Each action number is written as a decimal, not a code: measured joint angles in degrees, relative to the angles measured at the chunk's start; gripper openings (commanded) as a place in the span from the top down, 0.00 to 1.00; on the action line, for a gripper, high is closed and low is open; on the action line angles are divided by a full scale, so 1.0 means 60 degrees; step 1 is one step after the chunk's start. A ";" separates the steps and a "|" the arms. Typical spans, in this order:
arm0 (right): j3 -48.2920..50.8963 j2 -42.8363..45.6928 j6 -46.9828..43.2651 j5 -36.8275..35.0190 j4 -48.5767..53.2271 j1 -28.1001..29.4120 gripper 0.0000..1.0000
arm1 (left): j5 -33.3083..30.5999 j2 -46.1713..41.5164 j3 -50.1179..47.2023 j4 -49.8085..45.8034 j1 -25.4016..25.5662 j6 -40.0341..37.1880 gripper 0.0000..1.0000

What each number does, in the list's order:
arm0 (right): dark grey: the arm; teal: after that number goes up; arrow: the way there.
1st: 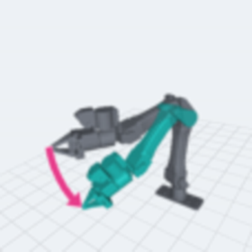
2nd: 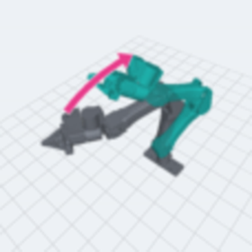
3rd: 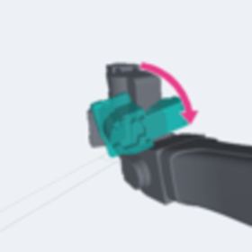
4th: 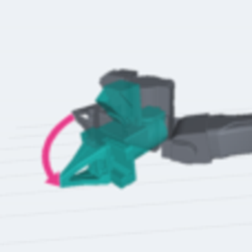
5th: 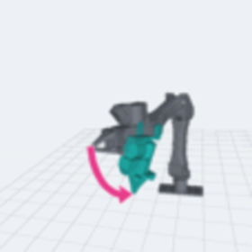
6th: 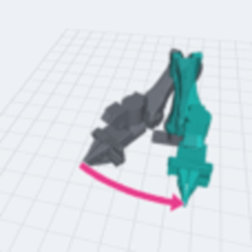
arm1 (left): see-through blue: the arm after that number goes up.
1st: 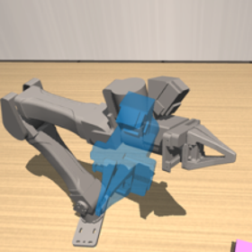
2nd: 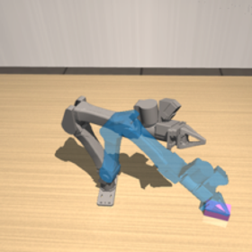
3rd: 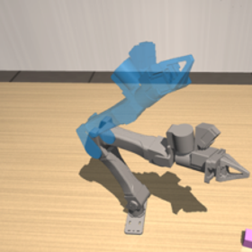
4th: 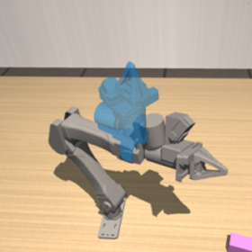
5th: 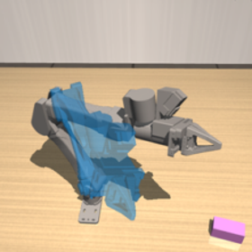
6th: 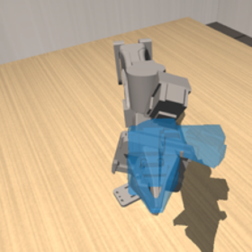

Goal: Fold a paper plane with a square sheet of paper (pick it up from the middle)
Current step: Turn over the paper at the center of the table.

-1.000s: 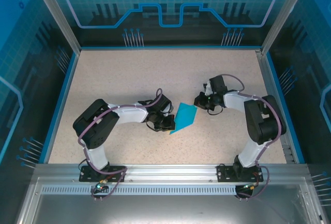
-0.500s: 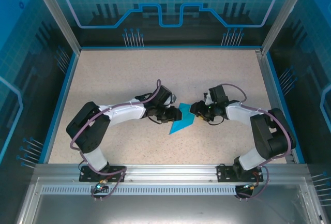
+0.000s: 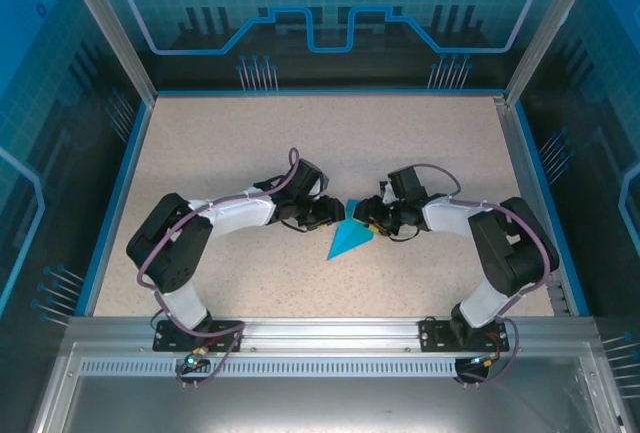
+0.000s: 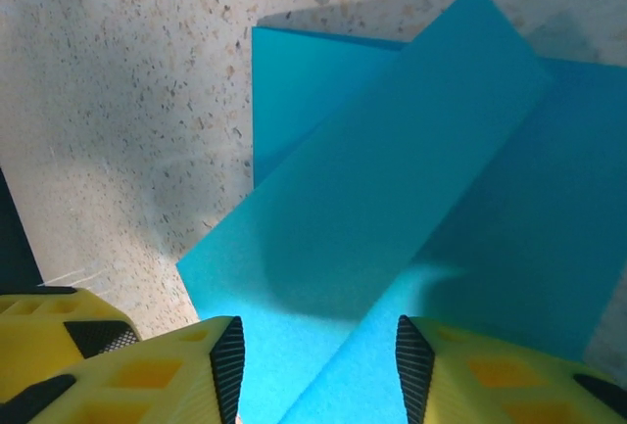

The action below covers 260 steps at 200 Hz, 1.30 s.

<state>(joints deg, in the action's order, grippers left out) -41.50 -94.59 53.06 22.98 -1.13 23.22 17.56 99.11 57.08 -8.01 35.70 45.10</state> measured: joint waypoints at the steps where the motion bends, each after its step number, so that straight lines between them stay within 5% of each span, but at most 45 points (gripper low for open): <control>1: 0.0000 -0.0011 0.0000 0.0004 -0.0018 0.0004 0.55 | -0.0004 0.0000 -0.0007 0.0004 -0.0007 0.0004 0.54; 88: -0.0007 -0.0412 0.0357 0.0248 -0.1468 0.0321 0.81 | 0.0652 0.0033 -0.0805 0.0801 -0.0827 0.0528 0.48; 122: 0.0091 -0.0419 0.0408 0.0284 -0.2044 0.0321 0.94 | 0.1362 0.0033 -0.1151 0.1406 -0.1395 0.0583 0.35; 175: 0.0073 -0.0211 0.0444 0.0951 -0.2696 0.0233 0.95 | 0.1938 -0.0594 -0.1661 0.2080 -0.1625 0.0616 0.02; 260: -0.1920 0.0550 0.0922 0.2838 -0.3410 -0.0517 0.93 | 0.3406 -0.1457 -0.1723 0.3967 -0.1694 0.1585 0.05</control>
<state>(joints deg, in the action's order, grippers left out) -53.01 -91.29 58.59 40.01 -21.58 20.12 38.00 90.37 46.74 15.79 25.54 54.61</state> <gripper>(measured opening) 0.072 0.973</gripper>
